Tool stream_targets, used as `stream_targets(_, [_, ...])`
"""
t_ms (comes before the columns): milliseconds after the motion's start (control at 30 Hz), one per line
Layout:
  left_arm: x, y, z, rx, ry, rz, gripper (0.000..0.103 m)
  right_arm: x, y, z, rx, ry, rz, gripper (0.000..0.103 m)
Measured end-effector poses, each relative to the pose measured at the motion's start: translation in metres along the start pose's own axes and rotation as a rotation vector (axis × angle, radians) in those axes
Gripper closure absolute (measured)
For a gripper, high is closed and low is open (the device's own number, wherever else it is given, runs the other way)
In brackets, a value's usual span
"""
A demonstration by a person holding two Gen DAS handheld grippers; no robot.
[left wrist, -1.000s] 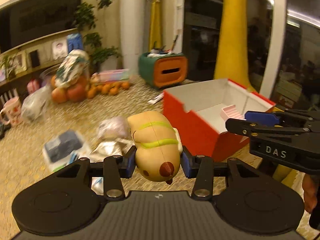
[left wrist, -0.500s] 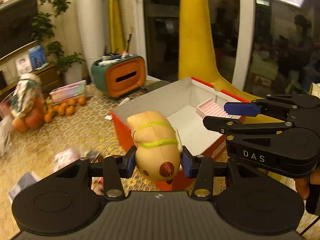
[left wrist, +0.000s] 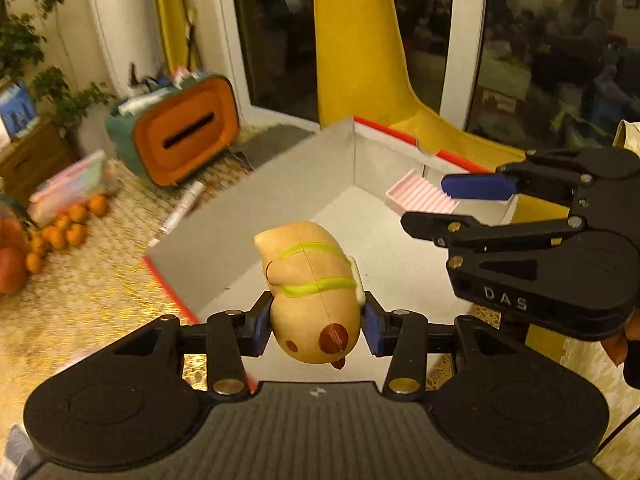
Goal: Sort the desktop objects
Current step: 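Carry bread toy and sticky pad with both tools over the red shoebox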
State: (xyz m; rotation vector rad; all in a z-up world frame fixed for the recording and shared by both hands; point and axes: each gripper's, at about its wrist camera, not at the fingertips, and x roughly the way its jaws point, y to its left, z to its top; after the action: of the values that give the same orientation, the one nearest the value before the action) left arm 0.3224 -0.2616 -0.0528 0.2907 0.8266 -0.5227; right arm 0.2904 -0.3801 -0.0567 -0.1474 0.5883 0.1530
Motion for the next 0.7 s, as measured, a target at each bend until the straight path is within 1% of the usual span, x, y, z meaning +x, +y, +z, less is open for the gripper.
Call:
stream_targets(100, [0.024, 0.004, 0.006, -0.010, 0.063, -0.026, 0.059, 0.019, -0.010, 0.004, -0.001, 0.057, 0.008, 0.064])
stream_targets(200, [0.047, 0.005, 0.013, 0.008, 0.114, -0.025, 0.059, 0.038, -0.018, 0.002, -0.021, 0.122, 0.033, 0.064])
stream_targets(267, [0.059, 0.005, 0.016, 0.021, 0.149, -0.034, 0.059, 0.048, -0.020, 0.000, -0.042, 0.148, 0.018, 0.064])
stream_targets(400, [0.085, 0.005, 0.024, 0.014, 0.238, -0.062, 0.059, 0.068, -0.022, -0.004, -0.090, 0.237, 0.065, 0.064])
stream_targets(433, [0.090, 0.004, 0.024, 0.016, 0.256, -0.066, 0.059, 0.073, -0.023, -0.005, -0.101, 0.265, 0.079, 0.064])
stream_targets(500, [0.097, 0.000, 0.023, 0.036, 0.280, -0.066, 0.059, 0.082, -0.024, -0.007, -0.124, 0.314, 0.080, 0.064])
stream_targets(600, [0.105, -0.003, 0.022, 0.056, 0.308, -0.071, 0.059, 0.090, -0.026, -0.008, -0.149, 0.362, 0.085, 0.064])
stream_targets(700, [0.112, 0.000, 0.023, 0.042, 0.348, -0.086, 0.059, 0.097, -0.025, -0.011, -0.172, 0.407, 0.091, 0.064])
